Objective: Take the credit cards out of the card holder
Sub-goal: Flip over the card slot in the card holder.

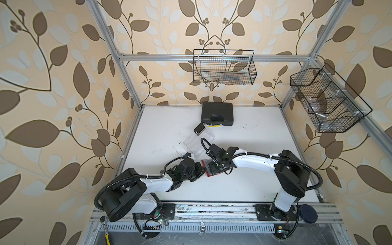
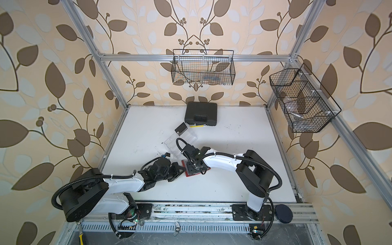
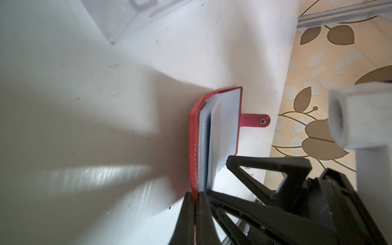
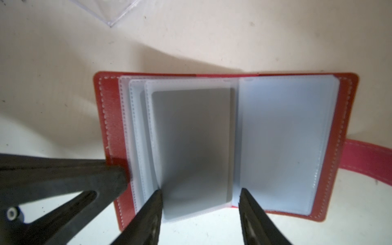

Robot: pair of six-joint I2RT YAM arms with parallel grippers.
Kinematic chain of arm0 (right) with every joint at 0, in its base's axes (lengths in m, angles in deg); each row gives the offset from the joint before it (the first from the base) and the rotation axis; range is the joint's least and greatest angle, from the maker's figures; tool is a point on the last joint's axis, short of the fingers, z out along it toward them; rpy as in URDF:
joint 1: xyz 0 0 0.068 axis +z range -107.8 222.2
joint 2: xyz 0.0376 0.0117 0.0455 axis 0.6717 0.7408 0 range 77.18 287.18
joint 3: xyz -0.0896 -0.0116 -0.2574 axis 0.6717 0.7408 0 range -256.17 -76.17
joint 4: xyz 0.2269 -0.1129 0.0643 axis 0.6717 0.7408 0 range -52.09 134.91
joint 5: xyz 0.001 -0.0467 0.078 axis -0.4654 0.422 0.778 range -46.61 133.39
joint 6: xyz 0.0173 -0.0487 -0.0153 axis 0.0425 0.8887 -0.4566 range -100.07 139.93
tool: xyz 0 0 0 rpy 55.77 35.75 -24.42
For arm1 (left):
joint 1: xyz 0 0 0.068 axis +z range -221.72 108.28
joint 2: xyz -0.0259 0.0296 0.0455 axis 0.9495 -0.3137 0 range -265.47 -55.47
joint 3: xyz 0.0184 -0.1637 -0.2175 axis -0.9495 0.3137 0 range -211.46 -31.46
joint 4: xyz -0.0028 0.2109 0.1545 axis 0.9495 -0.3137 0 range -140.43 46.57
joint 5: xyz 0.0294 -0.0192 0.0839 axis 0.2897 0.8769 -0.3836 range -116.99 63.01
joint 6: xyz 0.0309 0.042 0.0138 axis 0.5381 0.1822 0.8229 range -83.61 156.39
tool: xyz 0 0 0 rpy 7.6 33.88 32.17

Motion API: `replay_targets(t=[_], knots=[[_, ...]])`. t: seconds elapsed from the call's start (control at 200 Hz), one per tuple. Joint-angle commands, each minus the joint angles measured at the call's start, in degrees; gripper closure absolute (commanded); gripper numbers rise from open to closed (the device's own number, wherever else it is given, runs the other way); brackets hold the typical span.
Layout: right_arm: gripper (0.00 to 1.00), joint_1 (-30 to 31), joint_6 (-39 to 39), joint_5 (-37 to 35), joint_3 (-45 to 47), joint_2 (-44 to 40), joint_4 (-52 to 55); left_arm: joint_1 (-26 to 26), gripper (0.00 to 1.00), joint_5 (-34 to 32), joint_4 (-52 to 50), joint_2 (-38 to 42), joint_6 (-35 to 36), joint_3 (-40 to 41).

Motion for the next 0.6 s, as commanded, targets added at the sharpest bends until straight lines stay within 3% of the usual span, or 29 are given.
replay_targets(t=[0.0, 0.415, 0.595], knots=[[0.44, -0.9, -0.3, -5.2, -0.8, -0.7, 4.2, -0.5, 1.00, 0.7, 0.8, 0.9, 1.3, -1.6], [0.48, -2.2, -0.7, -5.3, 0.5, -3.8, 4.3, -0.5, 1.00, 0.9, -0.7, 1.0, 2.4, -1.5], [0.54, -3.1, -0.7, -4.8, 1.1, -4.4, 4.2, -0.5, 1.00, 0.9, -1.1, 0.9, 2.7, -1.5]])
